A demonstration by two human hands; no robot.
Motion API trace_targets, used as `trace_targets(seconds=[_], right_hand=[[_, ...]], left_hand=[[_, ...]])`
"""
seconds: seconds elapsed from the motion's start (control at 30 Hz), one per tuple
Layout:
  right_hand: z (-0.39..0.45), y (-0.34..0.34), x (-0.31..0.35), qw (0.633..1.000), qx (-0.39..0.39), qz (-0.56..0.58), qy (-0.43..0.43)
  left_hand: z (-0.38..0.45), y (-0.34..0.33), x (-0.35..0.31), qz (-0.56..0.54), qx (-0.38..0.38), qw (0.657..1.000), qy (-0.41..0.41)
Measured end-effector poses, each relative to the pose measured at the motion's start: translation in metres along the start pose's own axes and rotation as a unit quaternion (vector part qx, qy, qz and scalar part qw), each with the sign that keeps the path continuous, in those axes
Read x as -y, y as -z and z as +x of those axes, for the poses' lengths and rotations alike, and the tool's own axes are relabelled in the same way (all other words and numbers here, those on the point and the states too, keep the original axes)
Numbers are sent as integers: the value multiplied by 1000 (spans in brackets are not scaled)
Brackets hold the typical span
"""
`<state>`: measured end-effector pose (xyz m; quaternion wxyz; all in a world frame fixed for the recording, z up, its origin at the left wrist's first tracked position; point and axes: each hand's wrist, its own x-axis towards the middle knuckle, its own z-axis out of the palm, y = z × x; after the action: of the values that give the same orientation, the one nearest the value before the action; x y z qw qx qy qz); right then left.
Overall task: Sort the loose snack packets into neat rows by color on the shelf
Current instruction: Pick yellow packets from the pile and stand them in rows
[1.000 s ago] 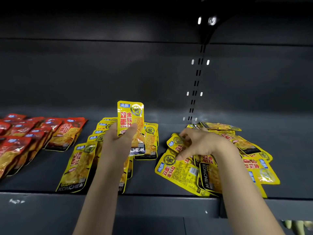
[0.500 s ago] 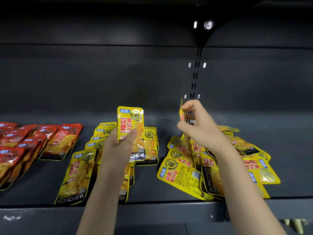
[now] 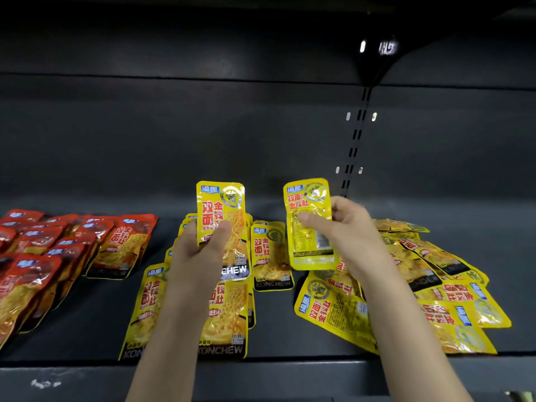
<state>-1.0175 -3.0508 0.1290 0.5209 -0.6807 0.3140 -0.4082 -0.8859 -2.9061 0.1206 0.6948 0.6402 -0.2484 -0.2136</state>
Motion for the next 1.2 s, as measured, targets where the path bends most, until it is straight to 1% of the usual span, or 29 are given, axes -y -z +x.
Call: trace_targets(seconds=[0.1, 0.2, 0.3, 0.4, 0.5, 0.53, 0.63, 0.7, 0.77, 0.83, 0.93, 1.07, 1.2], right_hand=[[-7, -13, -9, 999, 0, -7, -47], [-13, -21, -17, 995, 12, 10, -94], [-15, -25, -17, 993, -20, 3, -114], [-14, -30, -10, 987, -63, 50, -139], [-14, -35, -5, 986, -68, 63, -140], [-13, -36, -4, 988, -68, 53, -128], [-12, -39, -4, 992, -68, -37, -99], [-12, -40, -4, 991, -46, -86, -94], [-12, -41, -5, 985, -10, -131, -113], [-14, -43, -7, 980, 15, -147, -137], [-14, -46, -7, 980, 11, -131, -150], [-14, -48, -12, 970, 31, -199, -139], [-11, -55, -25, 962, 45, -227, -143]], left_hand=[[4, 6, -1, -4, 3, 1000, -2], [7, 11, 0, -13, 9, 1000, -7], [7, 14, 1, -27, 18, 999, -9], [8, 16, 3, -39, 18, 999, -9], [10, 17, 3, -53, 15, 998, -5], [12, 17, 4, -55, 13, 998, -3], [13, 17, 4, -58, 8, 998, 10], [12, 19, 4, -60, 11, 998, 14], [12, 21, 4, -61, 10, 998, 17], [12, 24, 4, -68, 7, 997, 19], [14, 27, 6, -70, 2, 997, 21], [17, 29, 7, -69, 4, 997, 25], [17, 29, 7, -60, 3, 998, 31]])
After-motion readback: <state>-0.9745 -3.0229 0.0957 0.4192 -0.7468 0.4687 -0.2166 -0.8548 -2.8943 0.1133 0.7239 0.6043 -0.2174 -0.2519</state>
